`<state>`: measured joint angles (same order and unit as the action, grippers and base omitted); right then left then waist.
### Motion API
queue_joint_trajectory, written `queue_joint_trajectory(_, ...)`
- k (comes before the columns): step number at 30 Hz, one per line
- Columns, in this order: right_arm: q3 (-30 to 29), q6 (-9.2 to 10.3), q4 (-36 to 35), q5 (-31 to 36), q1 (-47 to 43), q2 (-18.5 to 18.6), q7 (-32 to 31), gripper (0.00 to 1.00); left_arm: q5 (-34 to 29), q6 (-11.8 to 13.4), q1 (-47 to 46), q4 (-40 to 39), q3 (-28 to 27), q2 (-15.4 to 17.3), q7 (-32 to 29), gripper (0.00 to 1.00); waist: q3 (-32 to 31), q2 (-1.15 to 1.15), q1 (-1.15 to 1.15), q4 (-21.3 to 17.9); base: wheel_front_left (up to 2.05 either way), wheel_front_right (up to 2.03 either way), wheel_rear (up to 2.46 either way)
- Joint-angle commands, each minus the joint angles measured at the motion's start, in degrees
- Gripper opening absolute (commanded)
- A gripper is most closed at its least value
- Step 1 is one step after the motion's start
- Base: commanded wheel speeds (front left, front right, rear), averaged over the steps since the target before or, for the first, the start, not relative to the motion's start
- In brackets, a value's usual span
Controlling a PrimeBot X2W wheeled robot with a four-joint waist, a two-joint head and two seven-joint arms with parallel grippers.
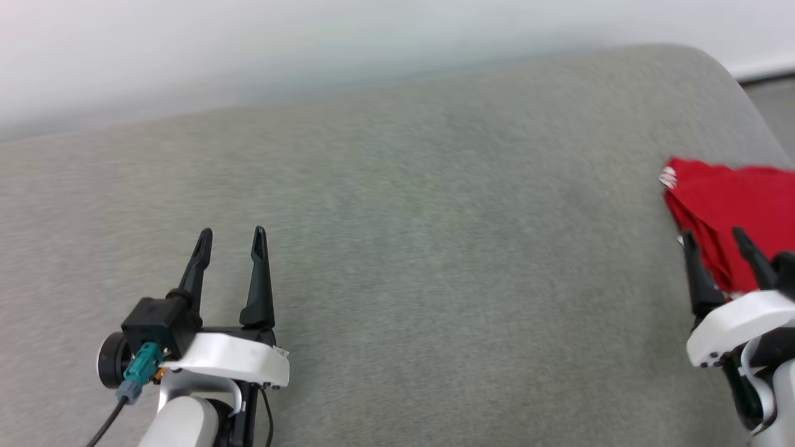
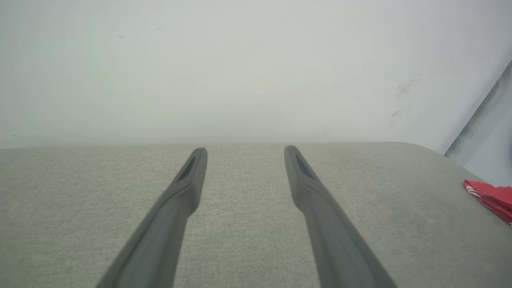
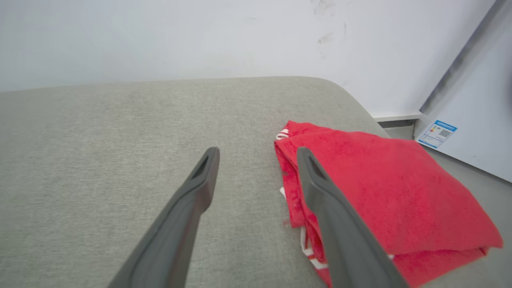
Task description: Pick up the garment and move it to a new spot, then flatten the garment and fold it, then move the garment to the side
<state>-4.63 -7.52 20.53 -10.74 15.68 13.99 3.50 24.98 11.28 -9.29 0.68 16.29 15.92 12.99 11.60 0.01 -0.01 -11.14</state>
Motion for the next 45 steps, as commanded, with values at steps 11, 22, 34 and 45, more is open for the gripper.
queue_joint_trajectory(11, 1.9, 0.05, -16.5, 1.6, -10.8, -5.3, -1.9, 1.00, 0.6, 0.7, 5.3, 3.4, -2.8, 0.3, 1.8, 1.00, -7.6, -0.01, 0.01, 9.3, 0.00, 0.00, 0.00)
queue_joint_trajectory(22, 2.2, 0.05, -25.8, 2.3, -18.9, -7.6, -4.6, 1.00, 1.2, -0.5, 11.0, 5.0, -3.5, 1.0, 2.1, 1.00, -12.1, -0.01, 0.01, 9.1, 0.00, 0.00, 0.00)
queue_joint_trajectory(34, 2.7, 0.05, -30.0, 2.7, -21.8, -8.6, -6.9, 1.00, 0.7, -1.1, 13.1, 5.5, -3.3, 0.2, 2.3, 1.00, -13.4, -0.01, 0.01, 8.2, 0.00, 0.00, 0.00)
queue_joint_trajectory(45, 2.5, 0.05, -30.2, 2.2, -21.6, -8.9, -7.3, 1.00, 0.0, -1.3, 12.3, 5.3, -4.0, 0.0, 2.3, 1.00, -13.0, -0.01, 0.01, 8.0, 0.00, 0.00, 0.00)
